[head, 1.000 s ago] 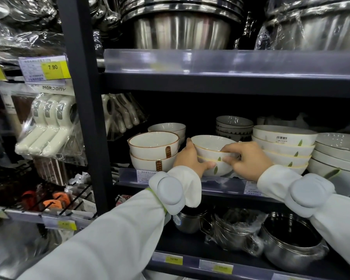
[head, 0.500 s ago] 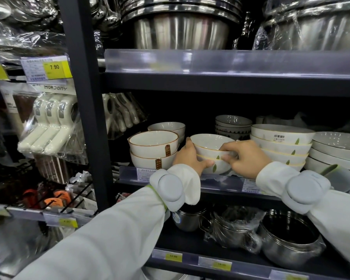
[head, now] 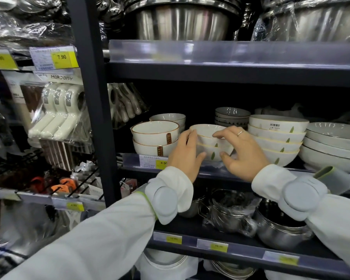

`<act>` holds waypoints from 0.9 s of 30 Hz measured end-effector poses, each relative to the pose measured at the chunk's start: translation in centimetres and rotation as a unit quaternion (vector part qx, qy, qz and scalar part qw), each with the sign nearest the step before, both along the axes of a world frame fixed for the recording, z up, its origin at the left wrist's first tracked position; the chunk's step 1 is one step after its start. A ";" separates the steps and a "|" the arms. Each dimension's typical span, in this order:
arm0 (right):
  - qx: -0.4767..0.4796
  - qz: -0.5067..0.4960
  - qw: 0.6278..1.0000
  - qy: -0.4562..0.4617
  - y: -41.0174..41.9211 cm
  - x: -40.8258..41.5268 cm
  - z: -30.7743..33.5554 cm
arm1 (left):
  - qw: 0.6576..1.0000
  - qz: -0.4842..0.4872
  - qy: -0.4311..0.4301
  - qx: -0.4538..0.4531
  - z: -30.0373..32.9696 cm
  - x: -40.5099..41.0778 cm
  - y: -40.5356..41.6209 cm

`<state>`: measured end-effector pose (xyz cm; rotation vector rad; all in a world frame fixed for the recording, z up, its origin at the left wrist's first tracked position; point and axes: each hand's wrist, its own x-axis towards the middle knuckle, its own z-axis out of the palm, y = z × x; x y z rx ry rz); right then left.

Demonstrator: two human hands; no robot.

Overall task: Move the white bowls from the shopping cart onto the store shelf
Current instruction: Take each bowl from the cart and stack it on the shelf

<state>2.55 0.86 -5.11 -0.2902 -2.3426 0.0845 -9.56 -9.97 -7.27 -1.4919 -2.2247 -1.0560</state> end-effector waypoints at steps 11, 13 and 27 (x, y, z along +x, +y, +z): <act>0.038 0.061 0.997 -0.012 -5.0 -1.2 -6.0 | 0.994 0.054 0.093 0.029 -6.3 -0.9 -6.3; 0.039 0.072 0.996 -0.026 -6.1 -1.7 -7.1 | 0.991 0.063 0.115 0.020 -7.9 -1.7 -7.5; 0.018 0.103 0.987 -0.120 -13.7 -6.5 -18.1 | 0.988 0.038 0.129 -0.070 -18.3 -7.0 -15.4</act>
